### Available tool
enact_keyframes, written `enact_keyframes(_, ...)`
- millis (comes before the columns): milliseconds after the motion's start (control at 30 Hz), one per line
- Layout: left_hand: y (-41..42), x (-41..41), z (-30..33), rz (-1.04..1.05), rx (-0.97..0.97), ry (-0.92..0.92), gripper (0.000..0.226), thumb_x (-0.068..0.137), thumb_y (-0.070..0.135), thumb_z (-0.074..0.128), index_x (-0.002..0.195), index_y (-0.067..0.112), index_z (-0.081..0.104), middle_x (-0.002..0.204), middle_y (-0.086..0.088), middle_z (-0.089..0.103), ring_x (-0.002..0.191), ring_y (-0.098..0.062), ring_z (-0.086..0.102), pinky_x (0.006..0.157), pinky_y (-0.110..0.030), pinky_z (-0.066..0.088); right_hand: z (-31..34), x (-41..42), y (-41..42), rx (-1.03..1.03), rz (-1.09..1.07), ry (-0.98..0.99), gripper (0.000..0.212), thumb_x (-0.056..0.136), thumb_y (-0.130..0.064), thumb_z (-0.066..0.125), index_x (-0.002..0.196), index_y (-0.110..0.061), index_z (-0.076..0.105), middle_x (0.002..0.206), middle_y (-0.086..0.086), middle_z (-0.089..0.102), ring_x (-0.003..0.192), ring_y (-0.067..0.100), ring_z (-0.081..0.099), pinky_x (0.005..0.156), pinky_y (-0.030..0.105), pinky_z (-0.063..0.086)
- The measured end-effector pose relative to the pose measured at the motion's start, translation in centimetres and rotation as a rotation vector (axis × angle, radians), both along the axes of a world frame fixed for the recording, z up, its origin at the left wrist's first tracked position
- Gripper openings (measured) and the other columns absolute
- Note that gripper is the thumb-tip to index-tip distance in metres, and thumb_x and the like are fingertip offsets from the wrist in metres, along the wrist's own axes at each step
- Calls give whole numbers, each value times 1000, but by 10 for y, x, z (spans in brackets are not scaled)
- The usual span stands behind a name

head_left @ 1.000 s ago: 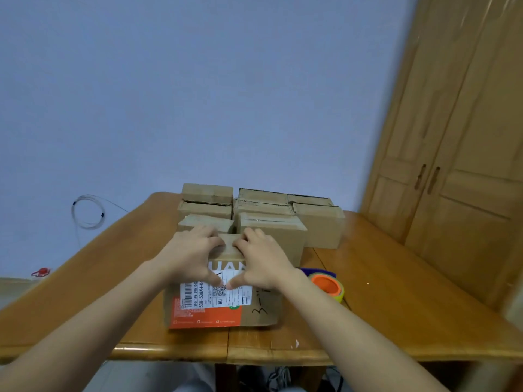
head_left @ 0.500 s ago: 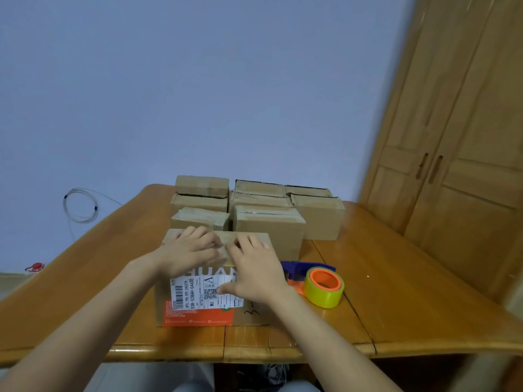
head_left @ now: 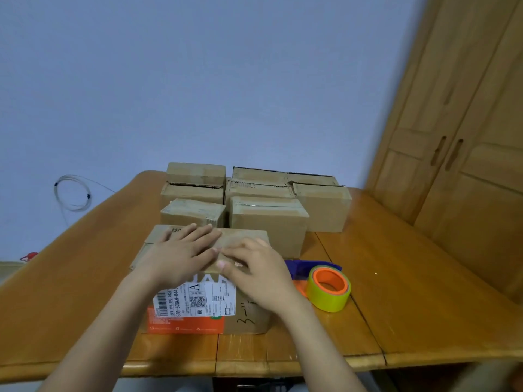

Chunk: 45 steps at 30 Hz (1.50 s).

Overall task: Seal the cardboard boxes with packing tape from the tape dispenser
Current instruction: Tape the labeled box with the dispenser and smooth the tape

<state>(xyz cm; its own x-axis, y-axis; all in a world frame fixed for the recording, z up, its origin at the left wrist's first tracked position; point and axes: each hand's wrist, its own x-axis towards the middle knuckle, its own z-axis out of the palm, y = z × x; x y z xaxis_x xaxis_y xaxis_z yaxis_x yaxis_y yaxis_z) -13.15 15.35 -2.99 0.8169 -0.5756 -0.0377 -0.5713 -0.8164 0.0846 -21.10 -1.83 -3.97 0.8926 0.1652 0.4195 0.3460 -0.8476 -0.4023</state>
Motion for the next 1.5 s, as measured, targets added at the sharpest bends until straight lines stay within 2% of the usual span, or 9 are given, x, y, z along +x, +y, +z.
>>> enact_keyframes(133,-1,-2,1,19,-88,0,55,96,62,10,148,47,2,156,24,-6,145,-3,-8,120,-41,-3,16,5,-34,301,-29,-8,28,96,-21,55,121,-18,65,113,-7,61,104,5,54,87,15,42)
enact_keyframes(300,2,-1,-1,21,-103,7,73,78,75,-5,146,51,1,155,26,-6,144,0,-8,119,-38,-3,18,9,-123,-18,-301,108,44,84,0,52,120,-21,64,116,-8,56,113,12,53,94,29,44)
enact_keyframes(533,1,-4,-1,19,-119,-21,114,41,86,-36,145,54,-1,151,29,-9,145,0,-8,120,-38,-1,-22,21,-192,-409,-365,620,73,85,-14,67,148,-20,31,147,2,38,131,18,40,103,27,39)
enact_keyframes(633,1,-5,0,15,-124,-26,109,43,85,-35,143,55,-2,152,28,-8,144,1,-8,120,-39,-1,-40,35,-194,-380,-324,552,75,81,-22,71,146,-25,35,144,-4,44,128,16,45,100,30,44)
enact_keyframes(833,-6,-10,3,10,-120,-14,115,41,87,-34,146,52,0,154,27,-7,145,-2,-9,120,-41,-2,-59,40,-186,-401,-375,378,32,79,-16,68,109,-28,64,100,-5,68,95,16,63,64,26,44)
enact_keyframes(1100,-56,-22,7,-71,-132,26,71,85,71,5,151,44,5,159,17,-5,147,-8,-10,118,-45,-6,-30,17,-234,-65,-469,-150,62,60,23,61,110,-13,72,81,2,48,83,31,52,68,26,30)
enact_keyframes(1300,-106,-27,11,-121,-245,79,52,97,56,31,147,43,25,160,15,8,148,-10,-1,118,-49,-3,48,-9,-227,-16,-401,-476,67,53,22,49,108,-10,69,97,-2,51,98,22,49,86,11,33)
enact_keyframes(1400,-113,-23,18,-99,-534,175,33,98,46,40,128,41,54,136,17,53,133,-10,40,113,-39,28,79,-22,-209,-51,-282,-575,69,47,9,39,108,-8,67,107,-2,55,104,17,49,95,14,35)
enact_keyframes(1500,-112,-26,35,15,-1112,372,24,98,25,47,99,21,71,96,10,70,95,-4,62,79,-12,42,92,-28,-195,-41,-222,-605,74,45,8,38,110,-13,65,115,-6,60,110,11,52,100,17,36)
